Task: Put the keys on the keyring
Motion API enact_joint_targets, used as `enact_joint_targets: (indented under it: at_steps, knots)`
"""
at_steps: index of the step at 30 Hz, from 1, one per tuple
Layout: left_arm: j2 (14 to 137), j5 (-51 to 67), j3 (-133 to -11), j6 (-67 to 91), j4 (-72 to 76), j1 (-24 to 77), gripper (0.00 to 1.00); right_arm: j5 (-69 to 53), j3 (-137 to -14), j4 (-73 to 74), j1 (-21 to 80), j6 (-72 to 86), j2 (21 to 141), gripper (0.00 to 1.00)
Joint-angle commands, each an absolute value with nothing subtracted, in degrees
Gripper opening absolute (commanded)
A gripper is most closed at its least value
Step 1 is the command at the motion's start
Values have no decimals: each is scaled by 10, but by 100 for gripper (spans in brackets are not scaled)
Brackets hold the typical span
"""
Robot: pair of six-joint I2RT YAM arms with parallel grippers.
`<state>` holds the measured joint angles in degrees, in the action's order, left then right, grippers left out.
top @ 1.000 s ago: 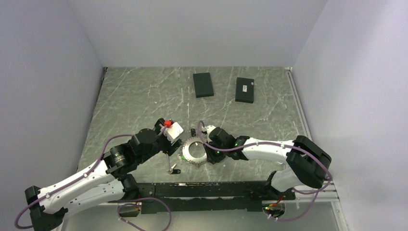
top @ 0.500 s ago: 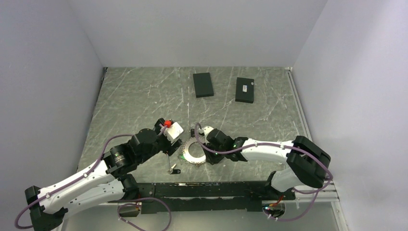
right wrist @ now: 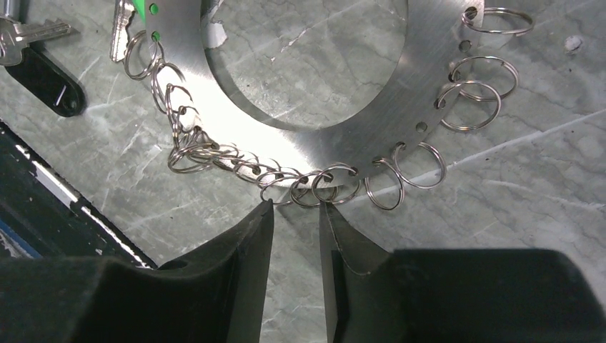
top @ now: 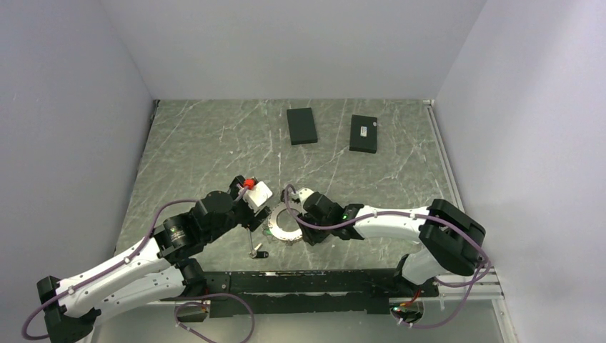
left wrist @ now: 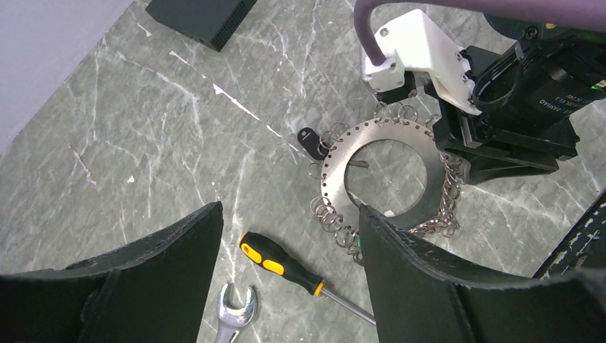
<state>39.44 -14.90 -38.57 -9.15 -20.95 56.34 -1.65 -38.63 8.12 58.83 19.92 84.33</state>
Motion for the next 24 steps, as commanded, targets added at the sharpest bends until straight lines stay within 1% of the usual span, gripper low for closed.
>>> enact_joint_targets:
  at_steps: [1, 3, 5, 9, 11, 17, 21, 23, 24]
  knots:
    - [386, -154, -397, -81, -203, 566, 75, 18, -398, 74, 591, 185, 846, 33]
    - [387, -154, -397, -81, -203, 566, 75, 39, -403, 81, 590, 194, 838, 34]
    - [388, -154, -398, -82, -204, 566, 74, 59, -415, 95, 591, 206, 838, 38]
    - [387, -153, -400, -82, -207, 566, 74, 136, -446, 133, 600, 247, 869, 44]
    - [384, -154, -400, -81, -207, 566, 74, 148, -453, 138, 602, 257, 885, 45]
    - [381, -151, -400, -81, -207, 567, 74, 127, -467, 138, 612, 259, 917, 44]
    - [381, -152, -401, -81, -209, 567, 73, 129, -485, 156, 630, 263, 960, 44]
    - [379, -154, -401, -80, -210, 568, 73, 133, -485, 156, 634, 268, 977, 42]
    - [378, -155, -401, -80, -210, 568, 73, 135, -484, 155, 635, 269, 983, 39]
